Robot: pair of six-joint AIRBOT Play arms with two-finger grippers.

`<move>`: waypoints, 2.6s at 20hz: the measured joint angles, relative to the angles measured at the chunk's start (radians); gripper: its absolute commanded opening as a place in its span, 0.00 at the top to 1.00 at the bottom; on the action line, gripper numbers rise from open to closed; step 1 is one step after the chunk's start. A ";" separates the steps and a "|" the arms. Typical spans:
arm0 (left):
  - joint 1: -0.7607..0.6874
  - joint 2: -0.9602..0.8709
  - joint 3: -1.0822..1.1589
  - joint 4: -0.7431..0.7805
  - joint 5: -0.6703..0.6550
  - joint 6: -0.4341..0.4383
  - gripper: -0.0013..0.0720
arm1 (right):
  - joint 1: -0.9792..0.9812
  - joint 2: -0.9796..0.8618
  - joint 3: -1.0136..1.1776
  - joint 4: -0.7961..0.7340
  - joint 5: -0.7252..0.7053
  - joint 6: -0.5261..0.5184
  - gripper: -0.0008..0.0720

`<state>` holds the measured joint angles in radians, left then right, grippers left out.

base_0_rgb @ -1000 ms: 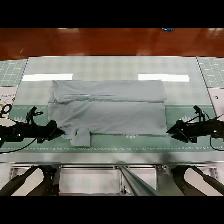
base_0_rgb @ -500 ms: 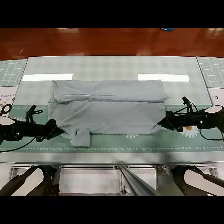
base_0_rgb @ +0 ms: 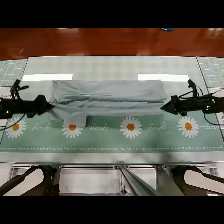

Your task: Fold the shirts.

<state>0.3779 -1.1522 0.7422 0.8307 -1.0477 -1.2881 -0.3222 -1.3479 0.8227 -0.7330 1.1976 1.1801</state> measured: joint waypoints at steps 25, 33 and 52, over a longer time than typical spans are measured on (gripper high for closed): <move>-0.148 -0.695 0.736 -0.041 -0.025 -0.089 0.29 | 0.045 -0.468 0.554 0.088 -0.085 0.036 0.42; -0.085 -0.457 0.767 0.230 -0.217 -0.097 0.29 | -0.123 -0.344 0.656 0.056 0.158 0.078 0.42; -0.243 0.354 -0.188 0.082 0.271 -0.043 0.29 | -0.065 -0.336 0.320 0.028 -0.128 0.051 0.41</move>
<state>0.1352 -0.7982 0.5541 0.9123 -0.7765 -1.3315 -0.3870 -1.6836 1.1423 -0.7048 1.0698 1.2312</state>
